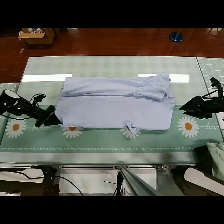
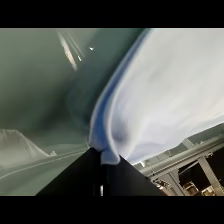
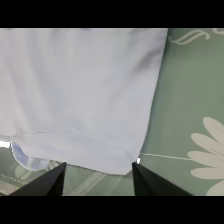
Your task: Fold the shirts.
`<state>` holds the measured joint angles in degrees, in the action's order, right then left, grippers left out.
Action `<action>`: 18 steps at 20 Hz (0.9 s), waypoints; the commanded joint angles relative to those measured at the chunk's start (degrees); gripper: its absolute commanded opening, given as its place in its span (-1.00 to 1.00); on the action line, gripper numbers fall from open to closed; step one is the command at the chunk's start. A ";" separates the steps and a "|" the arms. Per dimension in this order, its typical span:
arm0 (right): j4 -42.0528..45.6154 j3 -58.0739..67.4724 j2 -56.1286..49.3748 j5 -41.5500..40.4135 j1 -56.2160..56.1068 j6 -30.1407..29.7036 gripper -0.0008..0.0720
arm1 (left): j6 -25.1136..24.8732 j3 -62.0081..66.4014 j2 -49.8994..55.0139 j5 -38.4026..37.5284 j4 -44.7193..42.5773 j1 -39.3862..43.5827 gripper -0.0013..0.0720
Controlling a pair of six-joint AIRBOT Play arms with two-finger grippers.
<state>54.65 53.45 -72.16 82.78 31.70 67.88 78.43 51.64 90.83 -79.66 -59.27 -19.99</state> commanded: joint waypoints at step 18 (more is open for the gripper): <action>-1.95 -19.50 0.66 -13.62 -2.40 2.54 0.45 | -4.76 0.04 -0.76 -1.38 -0.70 -1.49 -0.90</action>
<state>54.17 36.73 -71.53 71.99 30.89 70.52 73.93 51.62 90.11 -80.55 -60.40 -21.43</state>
